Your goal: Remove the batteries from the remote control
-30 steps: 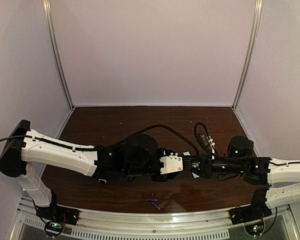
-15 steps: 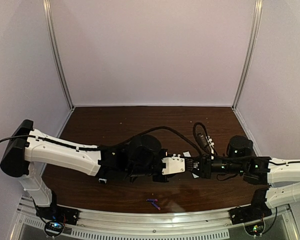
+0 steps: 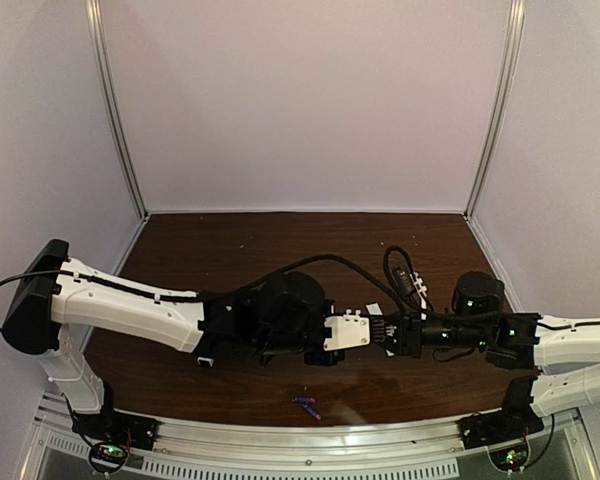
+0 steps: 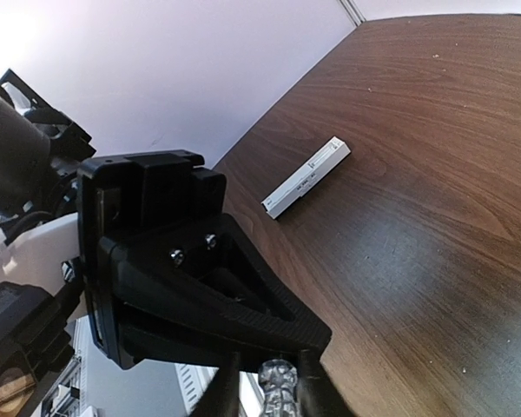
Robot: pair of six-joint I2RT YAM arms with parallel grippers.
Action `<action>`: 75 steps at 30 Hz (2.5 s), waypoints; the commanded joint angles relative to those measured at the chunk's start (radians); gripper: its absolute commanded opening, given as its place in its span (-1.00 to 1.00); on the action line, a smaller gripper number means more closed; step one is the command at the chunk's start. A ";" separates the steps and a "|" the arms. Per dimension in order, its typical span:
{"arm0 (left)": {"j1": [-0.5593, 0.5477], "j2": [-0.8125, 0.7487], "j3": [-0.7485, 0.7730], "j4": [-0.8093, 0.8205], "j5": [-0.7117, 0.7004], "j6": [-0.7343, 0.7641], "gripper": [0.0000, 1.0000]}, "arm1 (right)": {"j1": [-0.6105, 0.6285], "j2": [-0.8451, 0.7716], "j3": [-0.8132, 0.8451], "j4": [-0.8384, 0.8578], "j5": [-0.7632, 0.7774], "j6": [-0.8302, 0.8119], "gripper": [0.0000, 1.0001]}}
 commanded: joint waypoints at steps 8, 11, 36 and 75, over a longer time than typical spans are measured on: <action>-0.002 -0.008 -0.026 0.005 -0.081 -0.115 -1.00 | 0.010 -0.090 0.006 -0.007 0.064 -0.028 0.61; -0.001 -0.018 -0.058 0.007 -0.121 -0.153 -1.00 | 0.010 -0.133 0.006 -0.054 0.138 -0.037 0.76; 0.194 -0.114 -0.330 -0.152 -0.286 -0.925 -1.00 | 0.011 -0.257 -0.003 -0.162 0.330 -0.035 0.94; 0.229 -0.106 -0.417 -0.177 -0.365 -1.098 -0.14 | 0.010 -0.265 -0.003 -0.169 0.322 -0.036 0.99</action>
